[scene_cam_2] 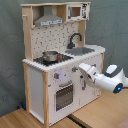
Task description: Play with the kitchen
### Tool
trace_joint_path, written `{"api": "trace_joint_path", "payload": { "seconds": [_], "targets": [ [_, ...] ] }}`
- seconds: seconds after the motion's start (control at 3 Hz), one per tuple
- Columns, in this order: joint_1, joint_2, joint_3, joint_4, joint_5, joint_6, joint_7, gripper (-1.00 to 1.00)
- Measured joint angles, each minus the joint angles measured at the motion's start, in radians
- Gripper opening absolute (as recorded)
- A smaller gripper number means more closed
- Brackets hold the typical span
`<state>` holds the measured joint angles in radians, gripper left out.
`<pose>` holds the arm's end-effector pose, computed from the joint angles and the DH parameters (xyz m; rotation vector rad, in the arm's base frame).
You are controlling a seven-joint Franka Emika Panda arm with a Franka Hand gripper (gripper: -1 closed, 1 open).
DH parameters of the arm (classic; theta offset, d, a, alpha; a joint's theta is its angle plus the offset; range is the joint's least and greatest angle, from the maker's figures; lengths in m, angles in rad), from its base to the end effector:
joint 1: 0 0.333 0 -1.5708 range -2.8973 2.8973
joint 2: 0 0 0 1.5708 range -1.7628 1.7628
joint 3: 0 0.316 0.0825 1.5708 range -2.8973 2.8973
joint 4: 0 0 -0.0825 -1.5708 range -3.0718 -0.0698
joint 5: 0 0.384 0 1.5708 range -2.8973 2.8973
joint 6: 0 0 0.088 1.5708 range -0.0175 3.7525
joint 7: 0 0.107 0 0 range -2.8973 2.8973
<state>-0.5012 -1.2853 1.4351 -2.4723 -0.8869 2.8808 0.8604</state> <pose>0.2514 0.4251 0.3516 1.3939 1.0412 1.3580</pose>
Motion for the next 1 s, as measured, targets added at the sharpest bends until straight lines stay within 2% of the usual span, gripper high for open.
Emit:
{"api": "trace_joint_path", "payload": {
  "seconds": [1.0],
  "targets": [
    [0.166,0.0,-0.064,0.009,0.0,-0.126,-0.264,1.0]
  ]
}}
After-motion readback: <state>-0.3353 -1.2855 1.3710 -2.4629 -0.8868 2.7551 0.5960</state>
